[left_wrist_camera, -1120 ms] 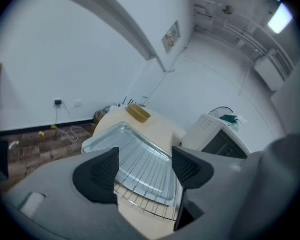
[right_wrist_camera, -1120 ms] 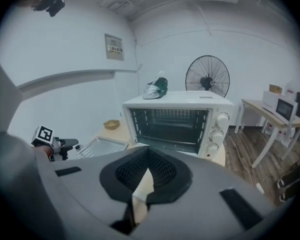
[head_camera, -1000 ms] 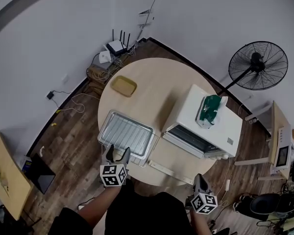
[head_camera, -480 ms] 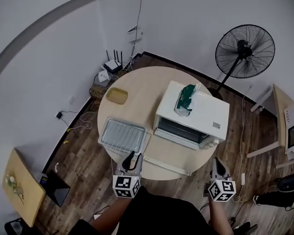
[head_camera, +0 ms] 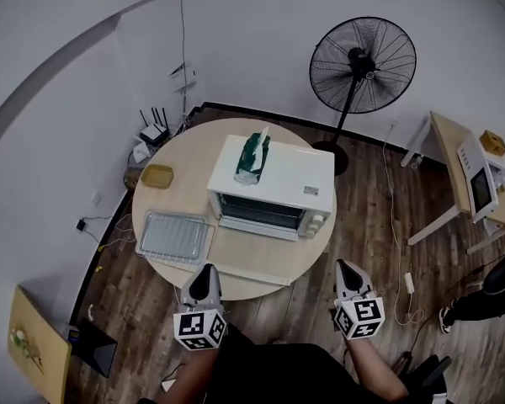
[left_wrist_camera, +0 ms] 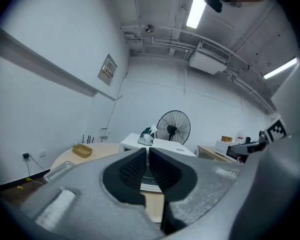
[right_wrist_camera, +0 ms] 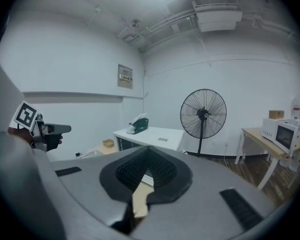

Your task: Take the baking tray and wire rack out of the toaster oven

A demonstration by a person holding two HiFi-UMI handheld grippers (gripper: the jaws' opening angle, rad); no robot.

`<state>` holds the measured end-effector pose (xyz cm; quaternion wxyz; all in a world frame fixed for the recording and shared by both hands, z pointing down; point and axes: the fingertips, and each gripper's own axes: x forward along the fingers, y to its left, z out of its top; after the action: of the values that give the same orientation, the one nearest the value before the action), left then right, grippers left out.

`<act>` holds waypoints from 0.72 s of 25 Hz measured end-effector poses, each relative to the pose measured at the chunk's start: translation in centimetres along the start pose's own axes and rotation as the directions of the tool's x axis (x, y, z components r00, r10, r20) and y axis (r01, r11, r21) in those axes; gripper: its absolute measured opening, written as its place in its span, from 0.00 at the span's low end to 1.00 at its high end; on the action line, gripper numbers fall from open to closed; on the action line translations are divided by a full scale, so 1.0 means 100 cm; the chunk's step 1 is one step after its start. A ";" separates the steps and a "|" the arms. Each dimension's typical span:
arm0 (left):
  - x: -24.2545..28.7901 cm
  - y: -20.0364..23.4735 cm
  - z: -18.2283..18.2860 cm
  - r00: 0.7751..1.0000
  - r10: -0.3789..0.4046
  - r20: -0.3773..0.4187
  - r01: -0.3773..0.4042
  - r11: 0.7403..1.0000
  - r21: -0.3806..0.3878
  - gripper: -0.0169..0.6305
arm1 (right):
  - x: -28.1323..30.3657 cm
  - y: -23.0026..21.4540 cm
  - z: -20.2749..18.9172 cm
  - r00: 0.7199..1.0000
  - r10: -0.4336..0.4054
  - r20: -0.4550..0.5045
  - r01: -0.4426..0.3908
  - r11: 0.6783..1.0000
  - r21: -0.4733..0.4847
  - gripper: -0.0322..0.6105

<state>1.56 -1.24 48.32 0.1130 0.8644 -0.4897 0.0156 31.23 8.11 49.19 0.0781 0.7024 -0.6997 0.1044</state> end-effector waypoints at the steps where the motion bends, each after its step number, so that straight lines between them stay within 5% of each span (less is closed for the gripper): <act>1: -0.003 -0.008 -0.003 1.000 0.000 -0.009 0.000 1.000 0.008 0.07 | -0.007 -0.001 -0.001 1.000 0.001 0.004 -0.001 1.000 -0.005 0.03; 18: -0.033 -0.059 -0.035 0.999 -0.006 -0.049 0.010 0.996 0.084 0.07 | -0.060 -0.010 -0.013 0.998 0.034 0.051 -0.033 0.999 -0.026 0.03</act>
<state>5.20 5.20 50.17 0.0882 0.8698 -0.4822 0.0569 32.21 14.23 48.93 0.0669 0.6921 -0.7143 0.0787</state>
